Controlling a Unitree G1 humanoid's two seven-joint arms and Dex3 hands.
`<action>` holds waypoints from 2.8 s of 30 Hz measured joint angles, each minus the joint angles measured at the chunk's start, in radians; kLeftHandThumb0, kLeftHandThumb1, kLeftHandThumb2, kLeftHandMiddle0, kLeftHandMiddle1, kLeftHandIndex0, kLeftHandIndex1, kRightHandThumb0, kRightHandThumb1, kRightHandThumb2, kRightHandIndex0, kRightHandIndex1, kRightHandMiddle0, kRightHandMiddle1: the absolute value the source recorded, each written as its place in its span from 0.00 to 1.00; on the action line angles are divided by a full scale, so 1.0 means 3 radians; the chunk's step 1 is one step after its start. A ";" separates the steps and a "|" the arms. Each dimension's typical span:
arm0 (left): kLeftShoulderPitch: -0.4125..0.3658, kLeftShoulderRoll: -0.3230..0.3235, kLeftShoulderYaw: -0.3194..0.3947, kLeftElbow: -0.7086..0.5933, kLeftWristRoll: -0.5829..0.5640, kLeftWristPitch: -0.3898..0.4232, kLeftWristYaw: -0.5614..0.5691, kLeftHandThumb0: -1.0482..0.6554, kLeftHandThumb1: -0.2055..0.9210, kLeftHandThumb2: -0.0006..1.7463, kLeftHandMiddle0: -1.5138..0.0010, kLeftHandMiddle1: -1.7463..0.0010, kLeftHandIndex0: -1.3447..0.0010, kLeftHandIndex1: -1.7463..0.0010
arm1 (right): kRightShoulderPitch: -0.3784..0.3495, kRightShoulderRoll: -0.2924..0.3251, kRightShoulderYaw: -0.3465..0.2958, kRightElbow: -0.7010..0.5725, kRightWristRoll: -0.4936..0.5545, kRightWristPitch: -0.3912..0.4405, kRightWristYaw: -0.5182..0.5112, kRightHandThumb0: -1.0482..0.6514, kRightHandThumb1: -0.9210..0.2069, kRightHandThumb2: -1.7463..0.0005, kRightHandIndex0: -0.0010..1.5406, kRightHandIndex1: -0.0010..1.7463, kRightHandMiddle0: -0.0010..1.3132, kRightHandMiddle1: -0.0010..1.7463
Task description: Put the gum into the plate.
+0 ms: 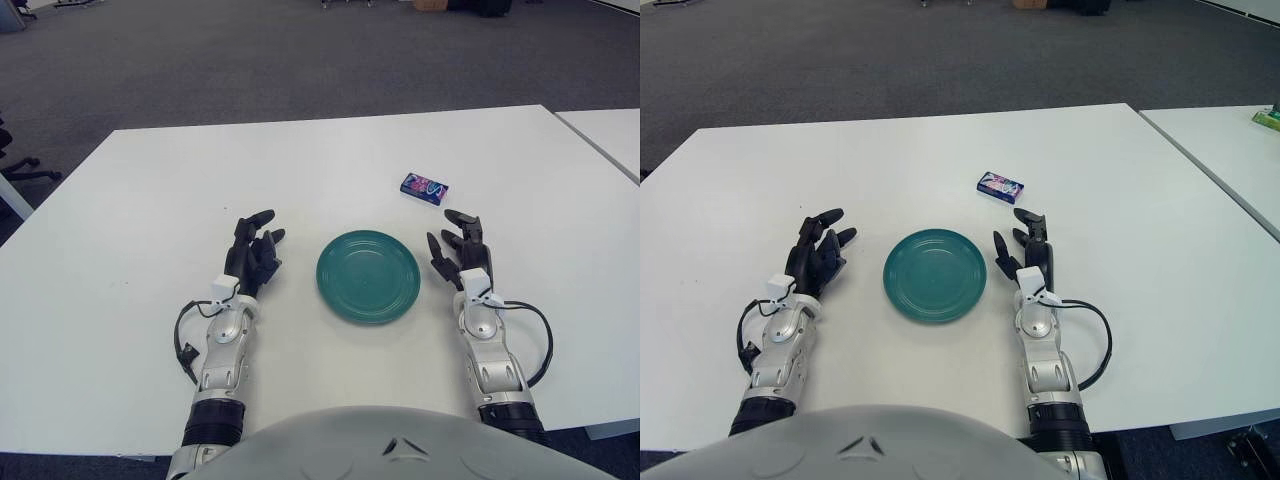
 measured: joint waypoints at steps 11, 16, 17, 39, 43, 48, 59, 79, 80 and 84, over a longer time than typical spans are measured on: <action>-0.0008 -0.0015 -0.0002 -0.0004 -0.0030 0.0011 -0.0017 0.15 1.00 0.45 0.71 0.54 0.86 0.36 | -0.0001 -0.0029 -0.0003 0.0000 0.0002 -0.0005 0.0019 0.27 0.00 0.69 0.26 0.28 0.00 0.48; -0.0014 -0.0024 -0.0004 -0.0009 -0.0027 0.0013 -0.0014 0.15 1.00 0.45 0.71 0.55 0.86 0.36 | -0.0004 -0.0041 -0.0007 0.0001 0.0003 -0.0005 0.0028 0.28 0.00 0.70 0.27 0.28 0.00 0.48; -0.0015 -0.0026 -0.0005 -0.0010 -0.0027 0.0013 -0.0013 0.15 1.00 0.45 0.71 0.55 0.86 0.36 | -0.0010 -0.0045 -0.0015 0.0005 0.0003 -0.0004 0.0028 0.28 0.00 0.70 0.27 0.28 0.00 0.48; -0.0090 -0.0097 -0.0049 -0.0005 0.0019 0.0009 0.0027 0.15 1.00 0.44 0.71 0.55 0.84 0.36 | -0.1615 -0.0917 -0.0009 0.1033 -0.0871 0.0446 -0.0304 0.24 0.00 0.77 0.23 0.22 0.00 0.37; -0.0099 -0.0125 -0.0063 -0.0003 0.0044 0.0007 0.0063 0.15 1.00 0.44 0.71 0.56 0.84 0.36 | -0.1961 -0.1061 0.0105 0.1381 -0.0975 0.0410 -0.0321 0.24 0.00 0.77 0.23 0.16 0.00 0.34; -0.0114 -0.0138 -0.0076 -0.0004 0.0058 0.0004 0.0092 0.16 1.00 0.44 0.72 0.57 0.84 0.35 | -0.2330 -0.1179 0.0308 0.1873 -0.1142 0.0387 -0.0353 0.22 0.00 0.76 0.24 0.14 0.00 0.33; -0.0123 -0.0167 -0.0109 -0.0047 0.0086 0.0005 0.0176 0.17 1.00 0.42 0.73 0.56 0.81 0.34 | -0.3012 -0.1168 0.0811 0.2896 -0.1397 0.0439 -0.0346 0.19 0.00 0.72 0.23 0.11 0.00 0.32; -0.0122 -0.0166 -0.0199 -0.0172 0.0088 0.0075 0.0329 0.17 1.00 0.42 0.74 0.54 0.81 0.34 | -0.3404 -0.0803 0.1221 0.3844 -0.1393 0.0273 -0.0434 0.20 0.00 0.71 0.26 0.11 0.00 0.30; -0.0122 -0.0166 -0.0203 -0.0177 0.0088 0.0081 0.0334 0.17 1.00 0.42 0.74 0.54 0.81 0.35 | -0.3405 -0.0782 0.1226 0.3869 -0.1391 0.0274 -0.0416 0.20 0.00 0.71 0.26 0.11 0.00 0.30; -0.0121 -0.0164 -0.0225 -0.0186 0.0094 0.0101 0.0351 0.17 1.00 0.43 0.74 0.54 0.81 0.35 | -0.3405 -0.0712 0.1248 0.3954 -0.1378 0.0283 -0.0363 0.21 0.00 0.72 0.26 0.12 0.00 0.31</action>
